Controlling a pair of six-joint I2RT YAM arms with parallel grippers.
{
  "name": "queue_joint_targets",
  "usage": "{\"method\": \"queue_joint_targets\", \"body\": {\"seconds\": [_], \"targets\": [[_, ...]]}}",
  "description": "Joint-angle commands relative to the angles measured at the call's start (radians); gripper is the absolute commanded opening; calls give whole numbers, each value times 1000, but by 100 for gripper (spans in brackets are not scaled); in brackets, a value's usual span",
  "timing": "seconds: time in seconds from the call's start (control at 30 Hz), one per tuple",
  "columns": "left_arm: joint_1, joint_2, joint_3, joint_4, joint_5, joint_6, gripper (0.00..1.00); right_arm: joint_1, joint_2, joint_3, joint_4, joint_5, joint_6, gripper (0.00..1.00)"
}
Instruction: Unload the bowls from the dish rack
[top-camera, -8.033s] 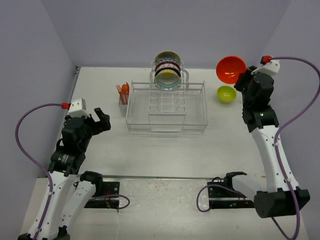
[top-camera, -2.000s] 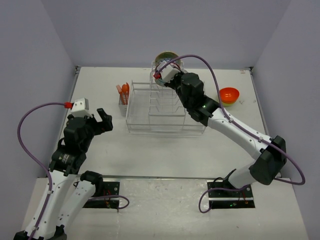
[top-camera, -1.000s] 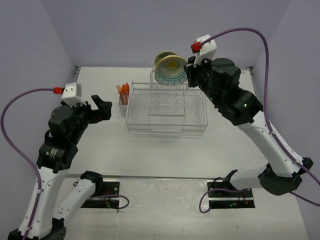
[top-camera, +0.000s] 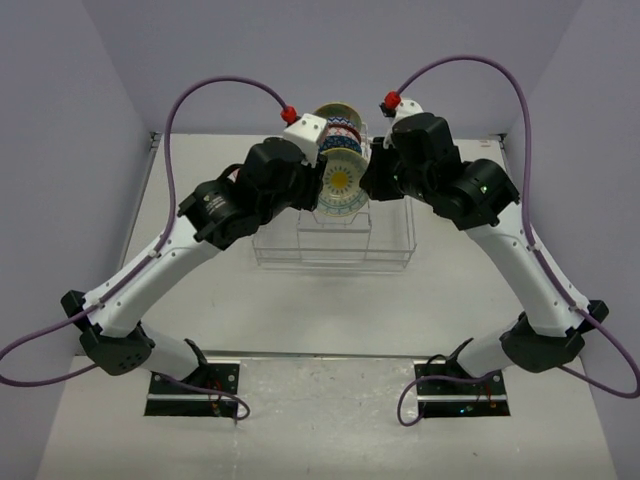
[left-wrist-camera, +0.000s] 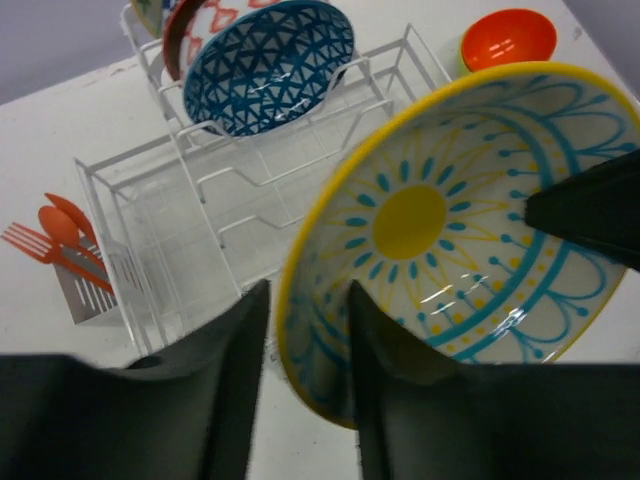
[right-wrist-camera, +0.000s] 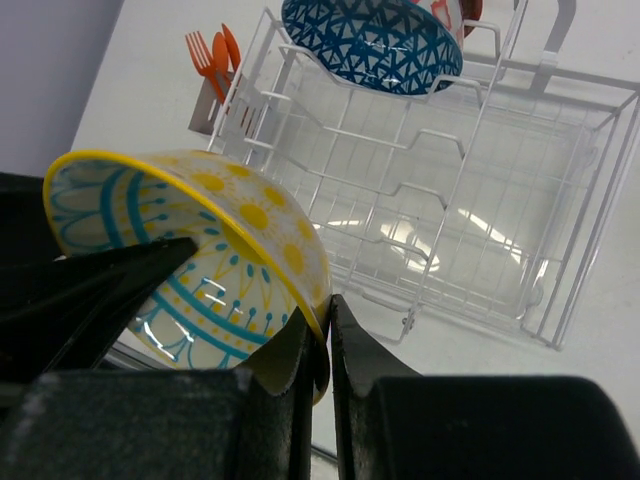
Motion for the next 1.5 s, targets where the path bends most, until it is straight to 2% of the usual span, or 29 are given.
{"method": "queue_joint_targets", "body": {"seconds": [0.0,0.03,0.07,0.1,0.27,0.3,0.33,0.37,0.47,0.57,0.63,0.67,0.73,0.77,0.83,0.87,0.93,1.07,1.27,1.47], "targets": [[-19,4,32,-37,-145,1,31,5,-44,-5,64,-21,12,0],[-19,1,32,-36,-159,1,28,5,-49,-16,68,-33,8,0],[-19,2,37,-33,-176,-1,21,5,-61,-24,82,-42,9,0],[-19,2,40,-36,-199,-5,0,5,-67,-42,90,-59,8,0],[-19,-27,32,10,-239,-65,0,7,-109,-94,146,-92,1,0],[-19,-39,23,24,-255,-77,0,5,-110,-97,151,-96,0,2],[-18,-68,11,39,-266,-93,0,4,-110,-98,154,-108,-3,14],[-18,-80,-9,64,-275,-122,0,1,-109,-94,160,-113,-3,39],[-15,-119,-6,62,-338,-180,0,-7,-109,-79,162,-90,-5,99],[57,-133,31,-4,-371,-246,0,-42,-133,-76,162,-75,-5,99],[228,-163,5,-8,-259,-260,0,-73,-177,-96,162,-67,-11,99],[373,-172,-12,-5,-178,-265,0,-81,-197,-128,168,-52,-14,99],[541,-185,-75,4,-90,-274,0,-93,-259,-168,191,-56,-21,99],[727,-182,-106,16,56,-272,0,-98,-276,-206,196,-64,-28,99],[908,-153,-225,76,233,-292,0,-102,-320,-240,197,-69,-37,99],[1059,-140,-274,100,413,-307,0,-105,-334,-275,197,-78,-49,99],[1190,-113,-379,157,566,-346,0,-110,-378,-336,205,-88,-70,99],[1211,-64,-417,194,492,-374,0,-131,-446,-435,228,-119,-94,99],[1211,96,-451,225,496,-409,0,-150,-543,-623,370,-208,-109,99],[1208,212,-552,286,516,-473,0,-157,-543,-674,398,-233,-144,99]]}}
